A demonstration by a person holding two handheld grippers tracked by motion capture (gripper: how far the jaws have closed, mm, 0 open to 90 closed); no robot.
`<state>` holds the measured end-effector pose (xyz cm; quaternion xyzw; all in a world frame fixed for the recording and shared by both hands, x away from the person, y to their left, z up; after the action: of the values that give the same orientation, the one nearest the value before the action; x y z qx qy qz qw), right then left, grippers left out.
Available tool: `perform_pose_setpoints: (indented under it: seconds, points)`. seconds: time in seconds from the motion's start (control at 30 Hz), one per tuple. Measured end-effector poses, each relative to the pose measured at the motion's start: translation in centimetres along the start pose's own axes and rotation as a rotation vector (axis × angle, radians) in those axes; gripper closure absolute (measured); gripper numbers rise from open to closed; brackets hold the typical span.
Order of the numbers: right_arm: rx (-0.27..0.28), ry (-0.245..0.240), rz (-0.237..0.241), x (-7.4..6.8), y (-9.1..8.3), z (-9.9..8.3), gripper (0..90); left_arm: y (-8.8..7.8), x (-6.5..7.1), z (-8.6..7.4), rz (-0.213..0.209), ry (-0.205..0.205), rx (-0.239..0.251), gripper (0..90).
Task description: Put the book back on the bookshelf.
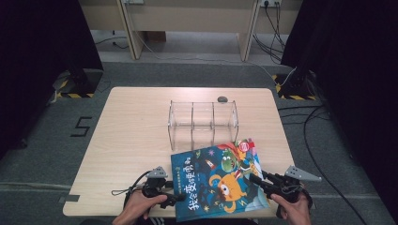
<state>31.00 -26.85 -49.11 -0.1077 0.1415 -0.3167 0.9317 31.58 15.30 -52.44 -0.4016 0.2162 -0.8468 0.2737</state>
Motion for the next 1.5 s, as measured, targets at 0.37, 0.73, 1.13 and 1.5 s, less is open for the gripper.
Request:
perform_pose_setpoints:
  seconds: [0.37,0.73,1.13,1.5]
  points:
    - [-0.063,0.065,-0.039,0.5,0.1,-0.8,56.1,-0.8,-0.1,0.3,-0.021,-0.032,0.102,43.3]
    - [-0.137,0.150,-0.050,1.4,0.5,-2.1,53.5,-1.8,0.6,0.8,-0.106,-0.018,0.210,53.9]
    - [-0.142,0.212,-0.005,1.4,0.9,-2.5,51.8,-2.2,1.4,1.2,-0.181,-0.016,0.204,55.6]
    - [-0.221,0.161,-0.047,1.1,1.2,-2.6,44.0,-2.7,2.1,1.2,-0.185,-0.060,0.194,55.8]
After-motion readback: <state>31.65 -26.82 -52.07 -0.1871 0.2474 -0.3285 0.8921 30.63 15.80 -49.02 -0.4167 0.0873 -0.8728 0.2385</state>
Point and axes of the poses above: each handheld gripper's, and its own axes: y roughly forward along the jaws, z roughly out of its top, x roughly to its right, the point moved 1 cm from there along y, roughly forward along the jaws, and after that the axes turned 13 degrees about -y, right-handed, at the moved point
